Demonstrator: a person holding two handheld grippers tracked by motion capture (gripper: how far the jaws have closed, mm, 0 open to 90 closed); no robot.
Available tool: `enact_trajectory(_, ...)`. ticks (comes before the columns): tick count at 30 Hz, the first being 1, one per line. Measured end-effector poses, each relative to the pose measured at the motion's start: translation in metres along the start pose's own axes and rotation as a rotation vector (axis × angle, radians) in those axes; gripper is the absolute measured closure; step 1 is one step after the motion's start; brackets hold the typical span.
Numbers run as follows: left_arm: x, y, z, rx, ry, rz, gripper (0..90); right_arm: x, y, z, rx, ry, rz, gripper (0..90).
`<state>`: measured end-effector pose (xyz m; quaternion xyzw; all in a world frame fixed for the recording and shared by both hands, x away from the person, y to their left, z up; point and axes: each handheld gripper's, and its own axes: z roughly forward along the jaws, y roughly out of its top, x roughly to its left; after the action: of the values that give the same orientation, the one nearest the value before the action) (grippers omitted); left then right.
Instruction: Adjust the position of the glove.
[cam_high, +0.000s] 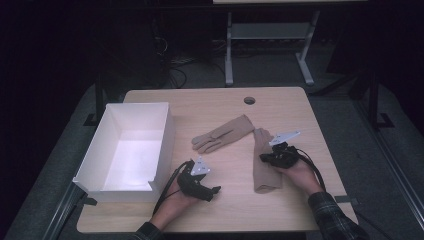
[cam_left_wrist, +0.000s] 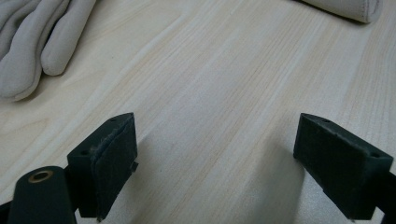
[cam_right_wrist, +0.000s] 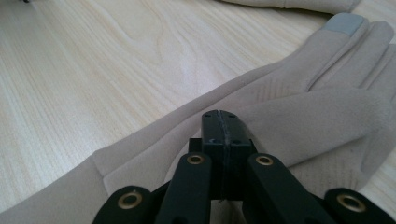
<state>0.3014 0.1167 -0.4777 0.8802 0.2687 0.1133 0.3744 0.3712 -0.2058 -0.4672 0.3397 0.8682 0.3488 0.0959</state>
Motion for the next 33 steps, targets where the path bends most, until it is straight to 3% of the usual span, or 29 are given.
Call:
enact_trajectory(11,0.0,0.0,0.0,-0.001,0.0,0.001,12.8,0.01,-0.013,-0.012,0.009,-0.007,-0.011,90.0)
enact_trajectory(29,0.0,0.0,0.0,-0.001,0.001,0.003,12.8,0.039,-0.041,-0.037,0.027,0.028,-0.018,90.0)
enact_trajectory(33,0.001,0.0,0.0,-0.001,0.003,0.01,12.8,0.037,-0.039,-0.041,0.012,0.046,-0.021,77.9)
